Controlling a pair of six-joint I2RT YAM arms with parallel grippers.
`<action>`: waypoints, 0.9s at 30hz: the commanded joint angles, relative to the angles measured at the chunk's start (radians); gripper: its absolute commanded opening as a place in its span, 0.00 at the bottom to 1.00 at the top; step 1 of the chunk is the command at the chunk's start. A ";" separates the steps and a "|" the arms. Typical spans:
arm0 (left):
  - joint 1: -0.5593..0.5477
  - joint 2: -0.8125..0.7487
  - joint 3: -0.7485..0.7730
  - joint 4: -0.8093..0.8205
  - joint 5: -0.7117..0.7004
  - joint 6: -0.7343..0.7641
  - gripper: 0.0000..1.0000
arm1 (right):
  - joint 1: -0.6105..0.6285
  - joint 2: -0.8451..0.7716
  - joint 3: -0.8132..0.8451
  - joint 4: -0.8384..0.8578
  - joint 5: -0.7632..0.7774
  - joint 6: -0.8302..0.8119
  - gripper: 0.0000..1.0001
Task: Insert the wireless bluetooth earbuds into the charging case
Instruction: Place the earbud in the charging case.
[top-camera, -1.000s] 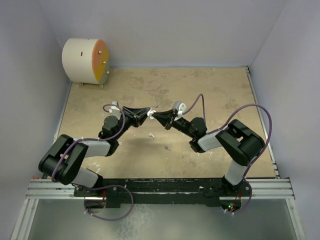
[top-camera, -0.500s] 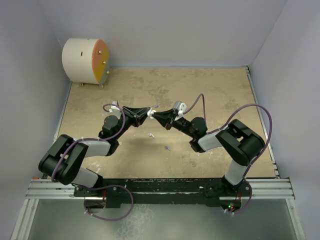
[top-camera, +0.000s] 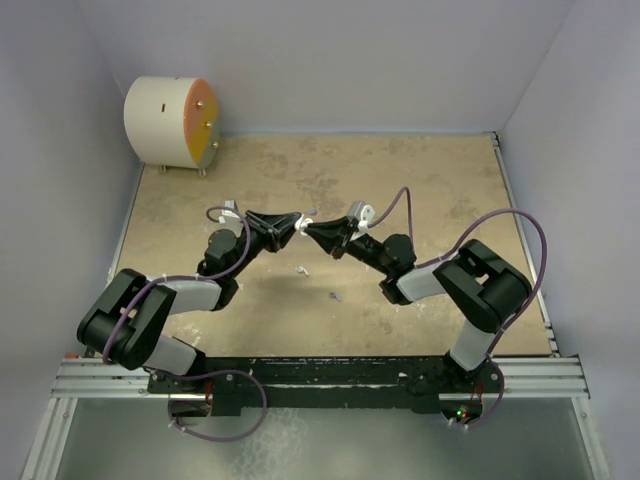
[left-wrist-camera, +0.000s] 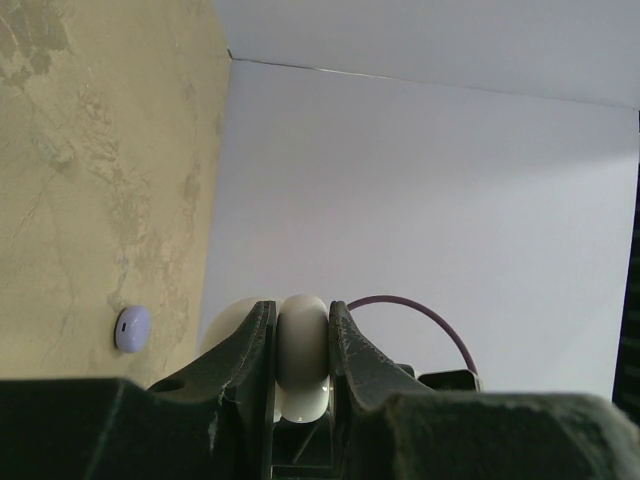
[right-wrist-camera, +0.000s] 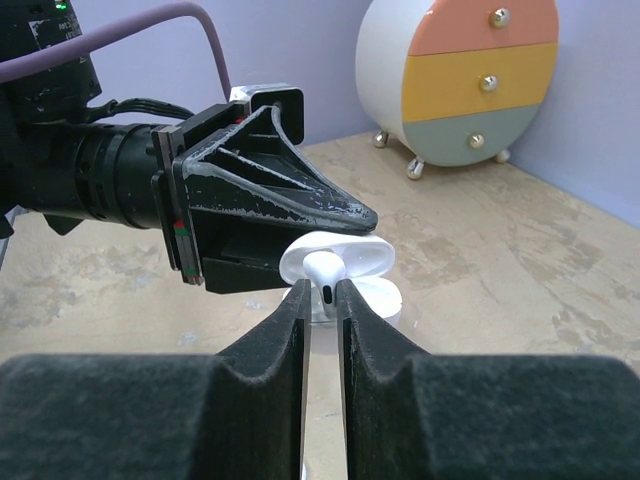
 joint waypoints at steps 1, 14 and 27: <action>-0.003 -0.027 0.041 0.064 -0.002 -0.015 0.00 | -0.002 -0.043 -0.008 0.720 -0.025 0.006 0.18; -0.001 0.001 0.060 0.076 0.001 -0.021 0.00 | -0.003 -0.250 -0.165 0.612 0.073 -0.044 0.31; 0.112 0.034 -0.021 0.179 0.038 -0.050 0.00 | -0.001 -0.487 0.155 -0.696 0.343 -0.074 0.34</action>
